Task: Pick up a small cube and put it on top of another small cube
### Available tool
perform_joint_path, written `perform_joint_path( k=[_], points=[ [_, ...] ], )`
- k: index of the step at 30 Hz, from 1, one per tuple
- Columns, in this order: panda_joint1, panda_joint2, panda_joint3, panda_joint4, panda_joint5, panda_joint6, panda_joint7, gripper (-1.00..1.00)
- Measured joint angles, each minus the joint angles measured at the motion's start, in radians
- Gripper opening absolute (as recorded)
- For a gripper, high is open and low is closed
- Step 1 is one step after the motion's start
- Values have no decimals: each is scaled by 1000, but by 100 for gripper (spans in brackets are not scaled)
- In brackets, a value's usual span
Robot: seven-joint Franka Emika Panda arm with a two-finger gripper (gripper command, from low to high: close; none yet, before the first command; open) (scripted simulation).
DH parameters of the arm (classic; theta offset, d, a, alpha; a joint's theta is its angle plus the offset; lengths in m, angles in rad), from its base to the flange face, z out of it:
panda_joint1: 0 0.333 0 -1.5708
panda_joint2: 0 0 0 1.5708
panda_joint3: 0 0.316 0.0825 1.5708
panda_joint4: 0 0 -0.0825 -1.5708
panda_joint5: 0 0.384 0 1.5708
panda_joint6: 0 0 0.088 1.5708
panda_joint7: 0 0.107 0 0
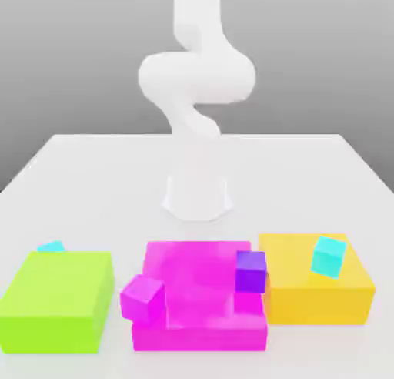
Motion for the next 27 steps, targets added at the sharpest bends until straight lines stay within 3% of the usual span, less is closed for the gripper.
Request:
perform_joint_path(
  k=[15, 27],
  points=[
    [-378, 346, 16, -198, 10, 222, 653, 0],
    [-608, 620, -42, -355, -13, 398, 1191, 0]
  ],
)
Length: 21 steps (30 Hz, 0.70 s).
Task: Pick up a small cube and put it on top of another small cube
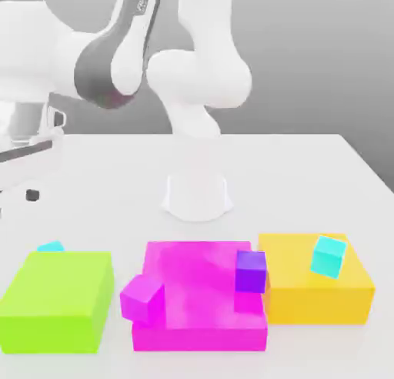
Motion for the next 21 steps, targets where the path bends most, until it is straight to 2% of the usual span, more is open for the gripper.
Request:
perform_joint_path(
  k=[7, 14, 15, 21],
  points=[
    [-121, 160, -59, -91, 26, 103, 286, 0],
    [-171, 401, 3, -62, 99, 293, 274, 0],
    [-178, 425, 11, -57, 102, 312, 271, -100],
    [-182, 437, 15, -55, 104, 324, 270, -100]
  ],
)
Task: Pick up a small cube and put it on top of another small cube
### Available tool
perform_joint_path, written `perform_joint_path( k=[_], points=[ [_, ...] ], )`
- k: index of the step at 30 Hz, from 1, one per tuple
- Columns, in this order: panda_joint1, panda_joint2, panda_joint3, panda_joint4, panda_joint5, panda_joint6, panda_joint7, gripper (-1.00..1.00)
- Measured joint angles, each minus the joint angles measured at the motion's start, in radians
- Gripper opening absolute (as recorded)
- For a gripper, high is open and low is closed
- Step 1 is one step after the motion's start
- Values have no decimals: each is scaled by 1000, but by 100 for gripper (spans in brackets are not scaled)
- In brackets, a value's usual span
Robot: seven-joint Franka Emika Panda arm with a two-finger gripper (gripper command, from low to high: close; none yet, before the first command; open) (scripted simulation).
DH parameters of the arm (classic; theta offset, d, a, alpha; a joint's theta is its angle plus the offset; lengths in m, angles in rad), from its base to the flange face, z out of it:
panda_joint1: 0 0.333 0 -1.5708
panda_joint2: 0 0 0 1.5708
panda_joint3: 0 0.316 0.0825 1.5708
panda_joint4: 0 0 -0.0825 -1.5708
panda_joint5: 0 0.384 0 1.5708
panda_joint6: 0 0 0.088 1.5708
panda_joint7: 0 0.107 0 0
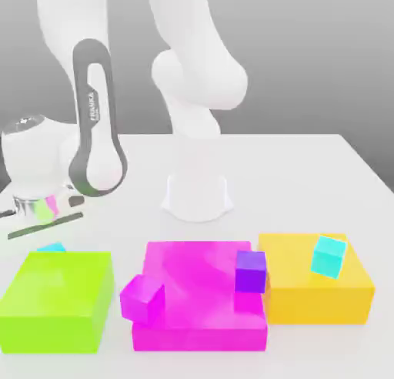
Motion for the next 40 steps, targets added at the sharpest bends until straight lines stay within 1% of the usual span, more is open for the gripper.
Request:
perform_joint_path(
  k=[2, 7, 9, 11, 14, 16, 22, 29, 31, 36, 37, 40],
  points=[
    [9, -36, -10, -7, -7, -30, 6, -100],
    [29, -206, -44, -40, -61, -166, 46, -100],
    [49, -245, -36, -30, -79, -223, 53, -100],
    [52, -267, -38, 1, -111, -264, 27, -100],
    [153, -330, 24, 3, -78, -319, -32, -100],
    [241, -378, 63, -6, -45, -355, -69, -100],
    [445, -520, 198, -39, 40, -459, -165, -100],
    [713, -665, 359, -83, 111, -567, -252, -100],
    [758, -665, 394, -93, 114, -561, -264, -100],
    [743, -523, 433, -116, 69, -398, -232, -100],
    [739, -490, 438, -120, 61, -362, -227, 100],
    [739, -490, 438, -120, 61, -362, -227, 100]
  ],
)
